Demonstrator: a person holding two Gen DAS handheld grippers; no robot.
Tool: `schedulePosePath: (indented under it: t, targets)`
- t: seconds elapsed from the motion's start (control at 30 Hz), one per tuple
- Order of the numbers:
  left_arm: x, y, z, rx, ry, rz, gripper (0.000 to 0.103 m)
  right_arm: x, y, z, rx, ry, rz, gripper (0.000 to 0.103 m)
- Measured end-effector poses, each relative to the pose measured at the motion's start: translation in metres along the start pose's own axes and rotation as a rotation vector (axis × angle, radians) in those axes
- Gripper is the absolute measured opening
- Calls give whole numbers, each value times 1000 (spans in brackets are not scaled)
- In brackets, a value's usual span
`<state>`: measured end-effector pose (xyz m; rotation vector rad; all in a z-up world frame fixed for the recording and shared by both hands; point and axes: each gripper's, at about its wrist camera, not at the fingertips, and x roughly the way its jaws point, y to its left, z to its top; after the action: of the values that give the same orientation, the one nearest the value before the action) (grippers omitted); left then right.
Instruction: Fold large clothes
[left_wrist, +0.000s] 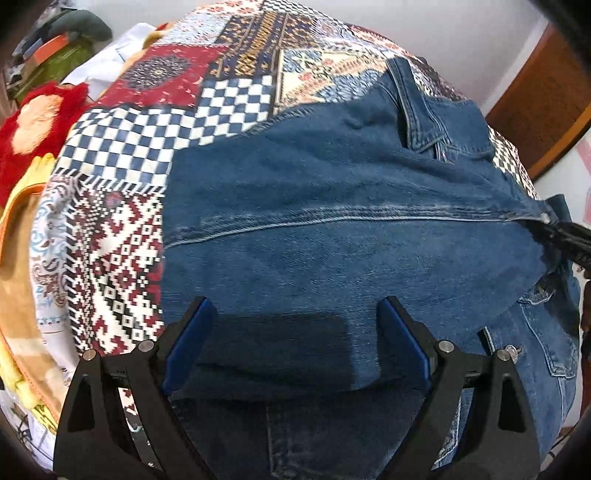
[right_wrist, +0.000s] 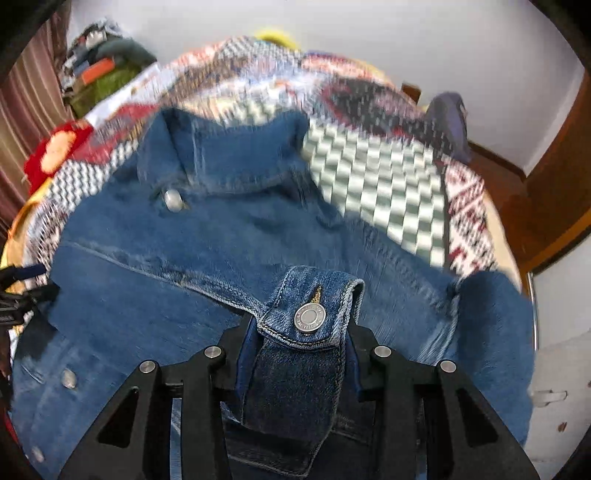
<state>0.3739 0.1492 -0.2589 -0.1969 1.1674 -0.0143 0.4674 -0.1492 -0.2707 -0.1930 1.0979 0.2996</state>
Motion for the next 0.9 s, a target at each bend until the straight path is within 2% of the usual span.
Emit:
schedulePosePath:
  t: [0.07, 0.13, 0.2, 0.23, 0.37, 0.5, 0.67, 0.77, 0.9]
  targets:
    - [2, 0, 0, 8, -1, 23, 100, 10, 0, -4, -7, 33, -6, 39]
    - [3, 1, -1, 20, -13, 29, 101, 17, 0, -7, -28, 59, -33, 48]
    - [5, 2, -4, 15, -13, 24, 101, 19, 1, -9, -60, 57, -114, 73]
    - [6, 3, -5, 12, -12, 21, 101, 19, 1, -11, -72, 47, -141, 76]
    - [4, 5, -6, -3, -4, 17, 101, 9, -5, -13, -66, 35, -130, 77]
    - [-6, -4, -3, 21, -20, 60, 101, -19, -11, -13, -25, -19, -119, 77]
    - [-40, -25, 11, 63, -119, 69, 101, -71, -23, -16, 4, -140, -143, 77]
    - [-67, -42, 25, 79, -200, 43, 101, -102, -35, -19, 30, -199, -151, 77]
    - [-89, -67, 44, 110, -267, -11, 101, -132, -57, -26, 71, -261, -172, 78]
